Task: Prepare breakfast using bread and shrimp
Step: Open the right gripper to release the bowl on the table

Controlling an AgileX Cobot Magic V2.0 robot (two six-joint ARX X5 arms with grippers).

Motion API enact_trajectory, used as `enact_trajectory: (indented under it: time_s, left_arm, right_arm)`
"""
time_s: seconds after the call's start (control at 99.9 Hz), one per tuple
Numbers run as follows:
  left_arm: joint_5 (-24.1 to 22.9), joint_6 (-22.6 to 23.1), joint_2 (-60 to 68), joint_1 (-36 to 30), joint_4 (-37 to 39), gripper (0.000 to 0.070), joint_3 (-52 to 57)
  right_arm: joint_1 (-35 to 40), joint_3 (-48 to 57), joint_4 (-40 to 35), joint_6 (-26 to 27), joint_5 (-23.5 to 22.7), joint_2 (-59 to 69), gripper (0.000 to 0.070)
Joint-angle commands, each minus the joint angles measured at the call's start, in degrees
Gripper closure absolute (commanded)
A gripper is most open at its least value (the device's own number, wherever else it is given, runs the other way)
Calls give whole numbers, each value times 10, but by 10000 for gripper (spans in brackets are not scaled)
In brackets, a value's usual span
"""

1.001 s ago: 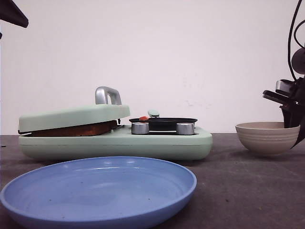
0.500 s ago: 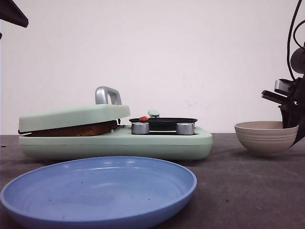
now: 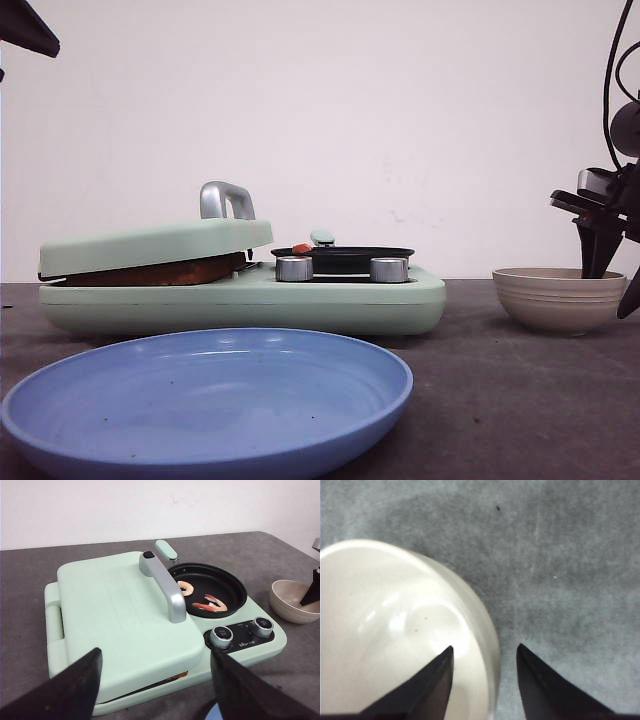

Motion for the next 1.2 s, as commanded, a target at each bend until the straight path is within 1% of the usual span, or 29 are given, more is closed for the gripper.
enact_trajectory:
  time_s: [0.0, 0.25, 0.39, 0.43, 0.5, 0.53, 0.59, 0.67, 0.72, 0.75, 0.831, 0.891, 0.971, 1.101, 1.191]
  left_arm:
    - [-1, 1, 3, 0, 7, 349, 2]
    - [-1, 0, 3, 0, 6, 349, 2]
    - [-1, -17, 2, 0, -7, 350, 2]
    - [-1, -19, 2, 0, -10, 352, 2]
    - [-1, -22, 2, 0, -12, 361, 2]
    - [-1, -23, 2, 0, -11, 382, 2]
    - [-1, -23, 2, 0, -10, 462, 2]
    - [-1, -23, 2, 0, -10, 607, 2]
    - [-1, -23, 2, 0, -12, 675, 2]
    - [-1, -23, 2, 0, -14, 696, 2]
    - [-1, -31, 2, 0, -22, 699, 2]
    - [0, -42, -3, 0, -26, 699, 2]
    - [-1, -45, -16, 0, -27, 699, 2]
    - [-1, -50, -58, 0, -27, 699, 1]
    - [-1, -63, -93, 0, -26, 699, -12]
  right_arm:
    - [-7, 9, 4, -9, 0, -22, 456]
    - [-19, 9, -1, -9, 3, -99, 456]
    - [-11, 8, 12, -5, -23, -152, 460]
    - [-5, 8, 17, -5, -25, -169, 482]
    - [10, 8, 23, -5, -26, -199, 589]
    - [18, 8, 27, -6, -30, -210, 624]
    - [36, 8, 33, -18, -41, -235, 690]
    - [66, 8, 47, -34, -48, -266, 694]
    - [88, 7, 56, -47, -46, -286, 694]
    - [102, 7, 62, -55, -45, -297, 694]
    - [137, 5, 75, -70, -40, -326, 694]
    - [162, -10, 101, -71, -19, -350, 694]
    - [193, -63, 162, -71, 6, -398, 694]
    - [229, -200, 275, -67, 31, -496, 694]
    - [246, -301, 332, -53, 48, -567, 694]
